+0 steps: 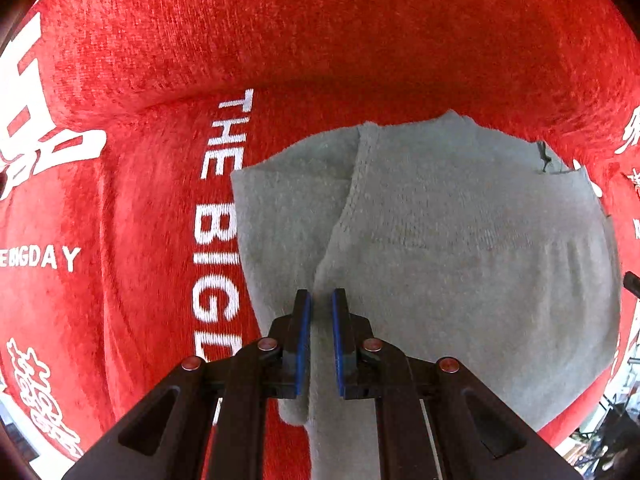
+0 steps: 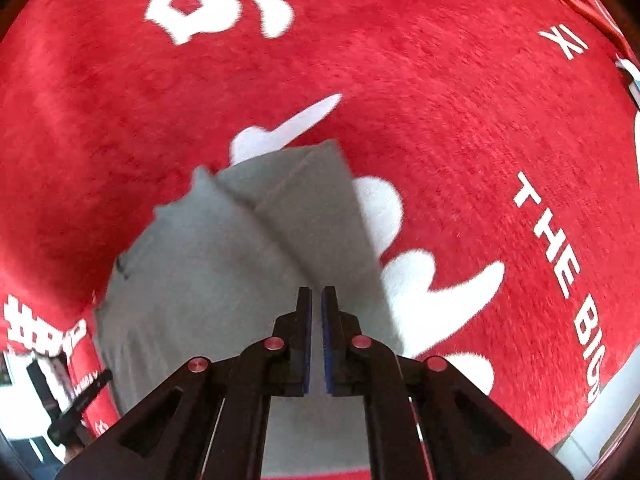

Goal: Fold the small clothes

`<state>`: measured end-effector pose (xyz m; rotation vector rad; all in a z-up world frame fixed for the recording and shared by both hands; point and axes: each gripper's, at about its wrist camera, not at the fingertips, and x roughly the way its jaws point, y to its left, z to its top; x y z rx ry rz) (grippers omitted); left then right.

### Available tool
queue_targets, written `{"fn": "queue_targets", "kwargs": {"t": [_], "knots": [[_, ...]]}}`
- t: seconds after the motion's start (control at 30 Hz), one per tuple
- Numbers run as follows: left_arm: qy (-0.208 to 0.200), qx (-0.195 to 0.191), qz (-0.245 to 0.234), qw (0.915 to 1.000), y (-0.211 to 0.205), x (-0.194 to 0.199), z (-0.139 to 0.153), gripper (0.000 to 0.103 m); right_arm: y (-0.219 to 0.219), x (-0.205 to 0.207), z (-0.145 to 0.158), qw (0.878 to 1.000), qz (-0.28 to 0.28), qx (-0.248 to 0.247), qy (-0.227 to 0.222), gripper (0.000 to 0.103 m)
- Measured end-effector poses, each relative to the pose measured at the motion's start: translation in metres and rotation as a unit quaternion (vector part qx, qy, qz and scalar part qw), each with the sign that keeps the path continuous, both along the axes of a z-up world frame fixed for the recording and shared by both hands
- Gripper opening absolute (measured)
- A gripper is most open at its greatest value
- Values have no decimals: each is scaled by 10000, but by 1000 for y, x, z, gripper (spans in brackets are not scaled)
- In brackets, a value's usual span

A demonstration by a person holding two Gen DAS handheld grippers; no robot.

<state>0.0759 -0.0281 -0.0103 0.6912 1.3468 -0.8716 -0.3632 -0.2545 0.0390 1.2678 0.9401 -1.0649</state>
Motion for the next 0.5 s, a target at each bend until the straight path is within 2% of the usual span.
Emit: {"fn": "queue_targets", "kwargs": {"t": [0.1, 0.2, 0.27, 0.33, 0.5], "knots": [[-79, 82, -36, 9999, -2, -9, 2, 12, 17, 18, 8, 9997, 206, -14, -135, 7], [-86, 89, -31, 9999, -4, -15, 4, 12, 31, 33, 8, 9990, 269, 117, -343, 14], [-228, 133, -22, 9996, -4, -17, 5, 12, 41, 44, 7, 9981, 352, 218, -446, 30], [-300, 148, -34, 9994, 1, -20, 6, 12, 51, 55, 6, 9974, 487, 268, -464, 39], [-294, 181, 17, 9994, 4, -23, 8, 12, 64, 76, 3, 9955, 728, 345, -495, 39]]}}
